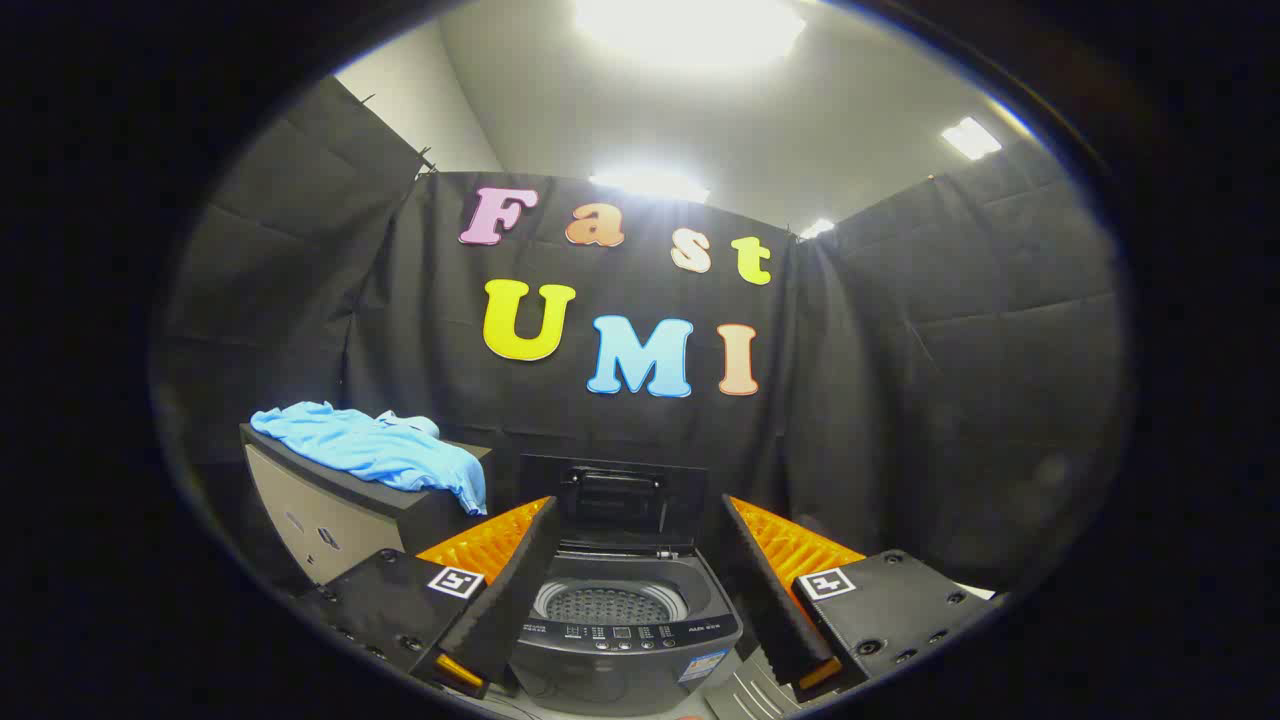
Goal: Put the clothes into the washing machine and then close the washing machine lid.
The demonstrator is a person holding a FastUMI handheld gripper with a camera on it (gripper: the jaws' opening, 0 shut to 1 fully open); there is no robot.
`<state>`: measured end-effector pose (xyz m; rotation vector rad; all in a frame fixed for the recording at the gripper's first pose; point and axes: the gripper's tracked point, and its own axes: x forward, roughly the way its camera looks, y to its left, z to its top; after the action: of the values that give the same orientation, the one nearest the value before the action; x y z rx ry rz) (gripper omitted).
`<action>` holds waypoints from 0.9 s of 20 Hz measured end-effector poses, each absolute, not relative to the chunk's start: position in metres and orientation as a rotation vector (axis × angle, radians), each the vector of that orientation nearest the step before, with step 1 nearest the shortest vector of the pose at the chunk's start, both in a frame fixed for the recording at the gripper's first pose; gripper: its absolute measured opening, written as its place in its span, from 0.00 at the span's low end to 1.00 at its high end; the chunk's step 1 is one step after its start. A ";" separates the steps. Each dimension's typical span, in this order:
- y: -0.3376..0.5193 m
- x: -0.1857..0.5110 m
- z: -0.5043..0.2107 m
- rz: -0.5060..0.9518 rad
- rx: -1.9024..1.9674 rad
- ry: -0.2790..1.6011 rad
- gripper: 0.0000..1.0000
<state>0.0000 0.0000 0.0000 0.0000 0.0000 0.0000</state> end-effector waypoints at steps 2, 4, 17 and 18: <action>0.003 0.001 -0.004 0.003 -0.006 0.007 0.98; 0.005 0.002 -0.009 0.001 -0.006 0.017 0.98; 0.014 0.002 -0.025 0.006 0.013 0.059 0.98; 0.014 0.002 -0.027 0.005 0.008 0.061 0.98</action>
<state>0.0016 0.0140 -0.0272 0.0076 0.0613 0.0051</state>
